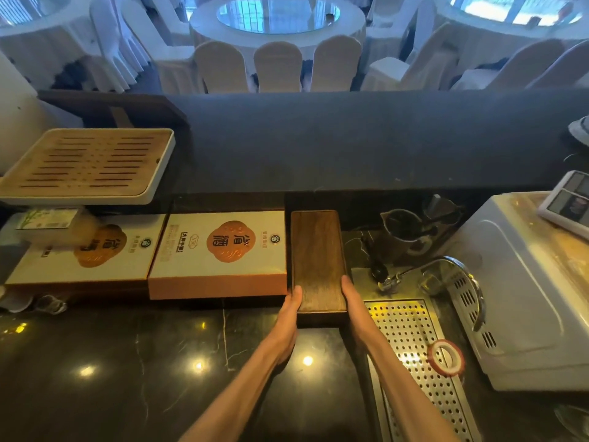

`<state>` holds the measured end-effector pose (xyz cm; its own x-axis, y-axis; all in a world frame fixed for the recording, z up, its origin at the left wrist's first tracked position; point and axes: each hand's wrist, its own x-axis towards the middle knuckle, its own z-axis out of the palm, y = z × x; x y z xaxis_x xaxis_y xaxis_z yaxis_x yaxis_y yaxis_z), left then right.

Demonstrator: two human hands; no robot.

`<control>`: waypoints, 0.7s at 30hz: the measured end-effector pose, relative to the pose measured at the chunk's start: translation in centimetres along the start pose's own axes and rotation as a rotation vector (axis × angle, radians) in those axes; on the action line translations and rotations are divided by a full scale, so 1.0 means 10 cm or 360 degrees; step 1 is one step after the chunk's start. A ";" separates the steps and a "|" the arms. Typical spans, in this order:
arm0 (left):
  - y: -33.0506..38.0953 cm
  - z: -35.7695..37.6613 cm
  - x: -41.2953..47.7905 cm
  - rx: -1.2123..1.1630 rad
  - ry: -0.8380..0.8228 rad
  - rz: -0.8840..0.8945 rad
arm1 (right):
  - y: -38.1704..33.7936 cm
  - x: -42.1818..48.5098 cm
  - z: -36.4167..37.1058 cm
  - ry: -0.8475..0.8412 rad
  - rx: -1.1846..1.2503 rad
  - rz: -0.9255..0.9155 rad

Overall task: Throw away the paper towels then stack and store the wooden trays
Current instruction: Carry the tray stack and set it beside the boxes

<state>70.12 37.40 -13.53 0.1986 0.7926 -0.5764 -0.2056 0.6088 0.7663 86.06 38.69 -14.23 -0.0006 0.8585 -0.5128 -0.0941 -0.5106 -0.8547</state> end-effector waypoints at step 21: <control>0.05 -0.05 0.05 -0.0115 0.0044 0.0000 | -0.38 0.23 0.00 -0.0100 0.0076 0.0121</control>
<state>69.59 38.12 -13.58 0.1721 0.7927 -0.5848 -0.2747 0.6087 0.7443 86.47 42.63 -12.15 -0.0716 0.8193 -0.5688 -0.1385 -0.5729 -0.8078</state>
